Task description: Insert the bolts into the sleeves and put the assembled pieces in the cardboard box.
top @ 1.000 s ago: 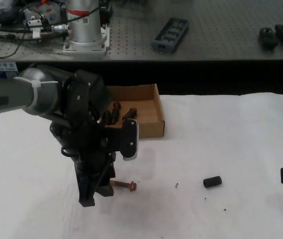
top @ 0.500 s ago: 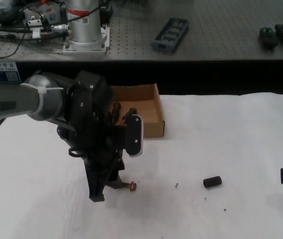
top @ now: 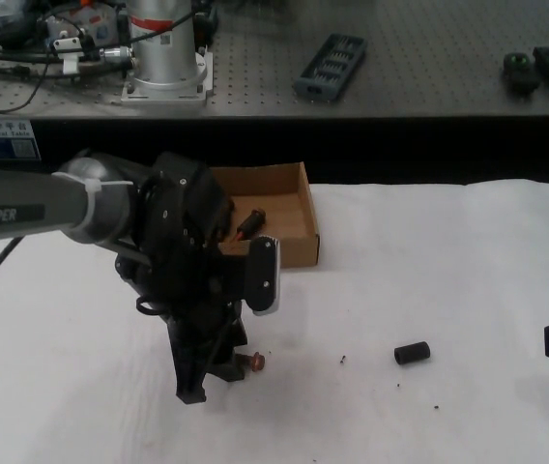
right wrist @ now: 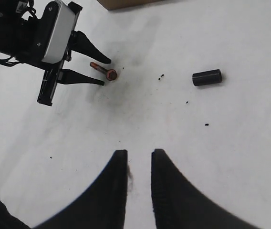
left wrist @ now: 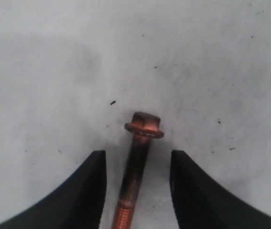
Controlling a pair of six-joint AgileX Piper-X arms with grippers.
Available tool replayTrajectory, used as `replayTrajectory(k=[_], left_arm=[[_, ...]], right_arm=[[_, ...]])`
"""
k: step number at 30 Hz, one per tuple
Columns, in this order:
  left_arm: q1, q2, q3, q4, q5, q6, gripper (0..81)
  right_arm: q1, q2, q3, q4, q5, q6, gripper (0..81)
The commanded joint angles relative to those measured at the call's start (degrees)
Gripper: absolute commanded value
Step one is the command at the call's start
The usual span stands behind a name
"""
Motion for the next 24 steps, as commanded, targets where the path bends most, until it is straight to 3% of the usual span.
replayTrajectory(k=[1,16,24], left_arm=[[-0.24,0.08,-0.2,0.53,0.67,-0.31,32.1],[-0.63,0.08,-0.2,1.12,-0.2,-21.19,23.0],[-1.86,0.08,-0.13,4.44,-0.14,-21.49,23.0]], right_arm=[[-0.35,-0.68,-0.6,-0.54,0.08,-0.54,14.9],[-0.35,-0.68,-0.6,-0.58,-0.35,-0.4,14.9],[-0.35,-0.68,-0.6,-0.58,-0.48,-0.01,14.9]])
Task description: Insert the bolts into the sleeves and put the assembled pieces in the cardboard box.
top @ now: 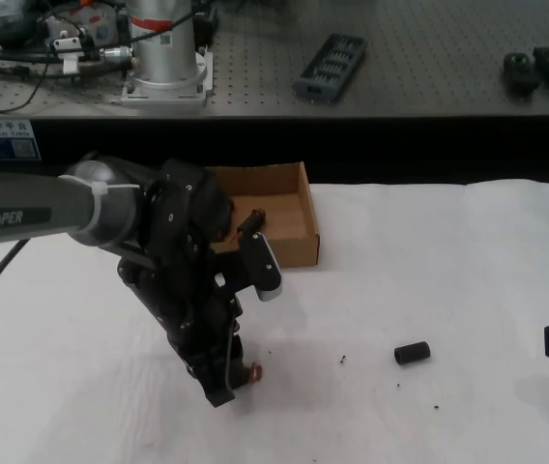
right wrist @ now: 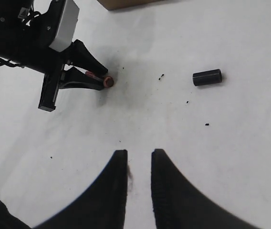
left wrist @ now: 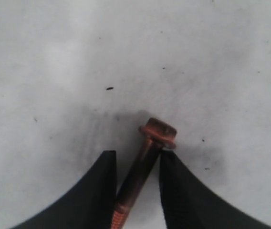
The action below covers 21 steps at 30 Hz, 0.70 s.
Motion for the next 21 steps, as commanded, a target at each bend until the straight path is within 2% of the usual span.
replayTrajectory(k=[1,11,18,21], left_arm=[[-0.77,-0.04,-0.13,1.38,0.03,-1.14,23.0],[-3.83,-0.04,-0.13,1.81,0.03,-13.63,23.0],[-4.7,-0.04,-0.13,1.81,0.96,-29.65,23.0],[-4.68,-0.04,-0.13,1.81,4.05,-35.06,23.0]], right_arm=[[-0.35,-0.68,-0.6,-0.58,-0.64,0.14,14.9],[-0.35,-0.68,-0.6,-0.58,-1.66,0.14,14.9],[-0.35,-0.68,-0.6,-0.58,-1.64,0.28,14.9],[-0.35,-0.68,-0.6,-0.58,-1.64,0.28,14.9]])
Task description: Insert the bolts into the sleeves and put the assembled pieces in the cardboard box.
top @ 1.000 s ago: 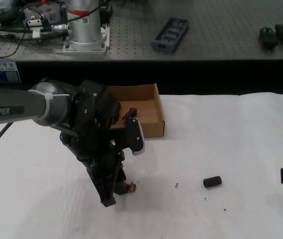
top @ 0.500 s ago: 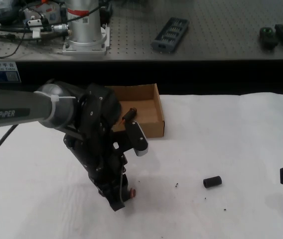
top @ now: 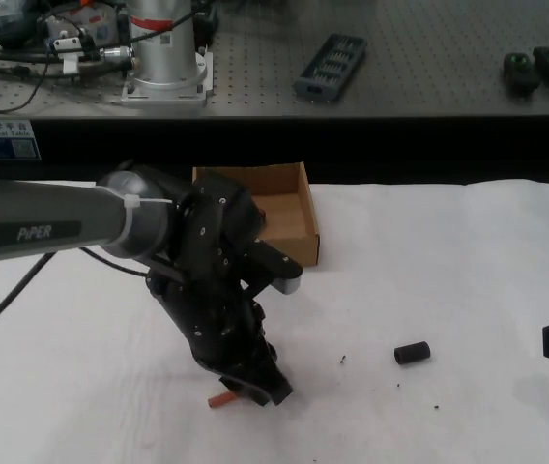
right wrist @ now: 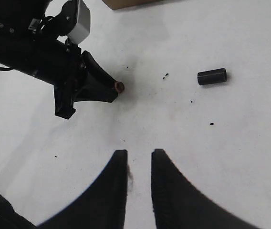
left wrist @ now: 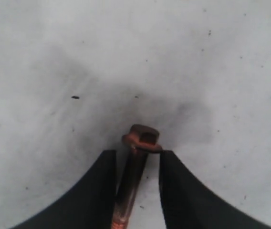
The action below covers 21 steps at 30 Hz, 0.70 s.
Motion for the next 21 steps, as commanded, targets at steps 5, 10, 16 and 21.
replayTrajectory(k=[5,10,16,21], left_arm=[[-0.63,-0.04,-0.01,0.28,8.85,-19.69,23.0],[-0.63,-0.04,-0.01,-6.44,16.27,-35.28,23.0],[-0.63,-0.04,-0.01,-17.44,17.67,-53.71,23.0],[-0.63,-0.04,-0.01,-20.52,23.09,-41.3,23.0]], right_arm=[[-0.35,-0.68,-0.6,-0.58,-0.85,0.04,14.9],[-0.35,-0.68,-0.6,-0.58,-2.23,0.04,14.9],[-0.35,-0.68,-0.6,-0.58,-3.25,0.55,14.9],[-0.35,-0.68,-0.6,-0.58,-3.43,1.04,14.9]])
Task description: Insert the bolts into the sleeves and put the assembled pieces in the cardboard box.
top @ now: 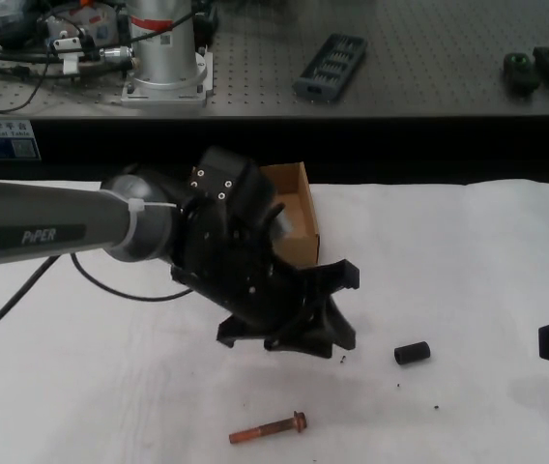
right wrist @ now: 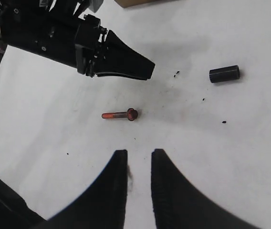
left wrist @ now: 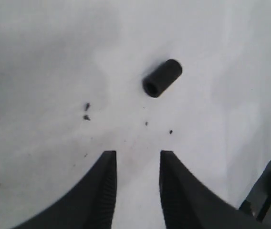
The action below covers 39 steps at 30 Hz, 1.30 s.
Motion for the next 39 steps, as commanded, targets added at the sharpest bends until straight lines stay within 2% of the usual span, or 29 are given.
replayTrajectory(k=[1,4,9,12,15,18,21,31,35,39], left_arm=[[-0.18,-0.04,-0.13,-1.92,6.64,11.74,23.1],[-0.18,-0.04,-0.13,-0.31,8.56,16.85,24.1],[-0.38,-0.67,-0.13,9.8,7.3,27.76,34.4],[-0.38,-1.47,-0.13,19.03,0.0,40.15,34.8],[-0.38,-2.03,-0.13,24.26,-6.39,47.73,34.8],[-0.38,-2.02,-0.13,24.81,-8.89,48.34,34.8],[-1.04,-2.02,-0.13,25.02,-14.34,50.24,34.8],[-4.08,-2.02,-0.13,25.08,-20.5,61.09,34.8],[-4.81,-2.02,-0.13,25.08,-21.59,61.3,34.8],[-5.81,-2.02,-0.13,25.08,-26.3,62.19,30.1]], right_arm=[[-0.35,-0.68,-0.6,-0.58,-1.07,-0.07,14.9],[-0.35,-0.68,-0.6,-0.58,-1.07,-0.07,14.9],[-0.35,-0.68,-0.6,-0.58,-1.04,-0.18,14.9],[-0.35,-0.68,-0.6,-0.58,-1.04,-0.18,14.9],[-0.35,-0.68,-0.6,-0.58,-1.04,-0.18,14.9],[-0.35,-0.68,-0.6,-0.58,-1.04,-0.18,14.9],[-0.35,-0.68,-0.6,-0.58,-1.04,-0.18,14.9],[-0.35,-0.68,-0.6,-0.58,-1.04,-0.18,14.9],[-0.35,-0.68,-0.6,-0.58,-1.04,-0.18,14.9],[-0.35,-0.68,-0.6,-0.58,-1.51,-0.18,14.9]])
